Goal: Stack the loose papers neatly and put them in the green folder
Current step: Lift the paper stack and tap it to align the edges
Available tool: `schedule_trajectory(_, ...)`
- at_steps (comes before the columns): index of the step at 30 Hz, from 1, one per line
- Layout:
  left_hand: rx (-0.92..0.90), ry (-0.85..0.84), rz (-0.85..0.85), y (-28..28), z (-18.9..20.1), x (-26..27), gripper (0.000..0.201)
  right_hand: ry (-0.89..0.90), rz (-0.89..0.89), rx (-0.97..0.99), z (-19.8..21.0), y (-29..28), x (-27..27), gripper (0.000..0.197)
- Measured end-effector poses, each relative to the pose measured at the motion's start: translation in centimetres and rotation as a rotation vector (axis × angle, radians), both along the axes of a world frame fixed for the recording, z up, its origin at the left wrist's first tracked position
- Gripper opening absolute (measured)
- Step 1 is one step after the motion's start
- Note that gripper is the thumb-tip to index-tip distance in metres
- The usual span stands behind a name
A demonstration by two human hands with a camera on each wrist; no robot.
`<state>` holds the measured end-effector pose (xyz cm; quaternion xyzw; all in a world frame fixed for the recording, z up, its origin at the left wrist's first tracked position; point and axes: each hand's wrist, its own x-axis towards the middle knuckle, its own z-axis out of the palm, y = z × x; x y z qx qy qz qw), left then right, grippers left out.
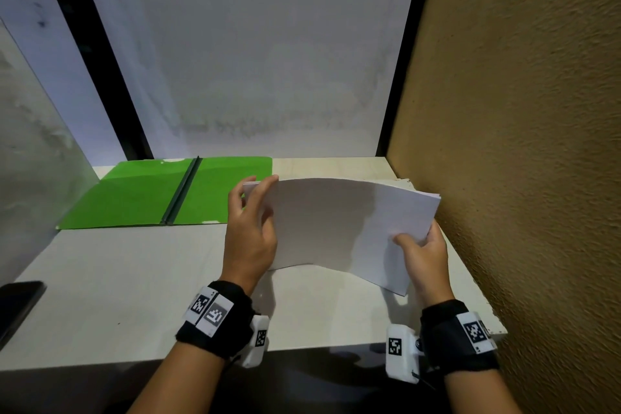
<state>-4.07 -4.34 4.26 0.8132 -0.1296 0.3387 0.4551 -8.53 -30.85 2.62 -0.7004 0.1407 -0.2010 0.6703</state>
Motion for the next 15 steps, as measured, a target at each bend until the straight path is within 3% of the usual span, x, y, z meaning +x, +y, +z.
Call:
schedule_trajectory(9, -0.03, 0.013, -0.02, 0.5, 0.2, 0.2, 0.065, 0.01, 0.0, 0.011, 0.2, 0.2, -0.1, 0.043)
schedule_trajectory(13, -0.379, 0.193, -0.128, 0.7, -0.2, 0.1, 0.067, -0.079, -0.001, 0.062, 0.9, 0.4, -0.3, 0.039)
schedule_trajectory(15, -0.533, 0.293, -0.178, 0.9, -0.3, 0.3, 0.055, -0.123, -0.017, 0.114, 1.9, 0.6, -0.2, 0.039)
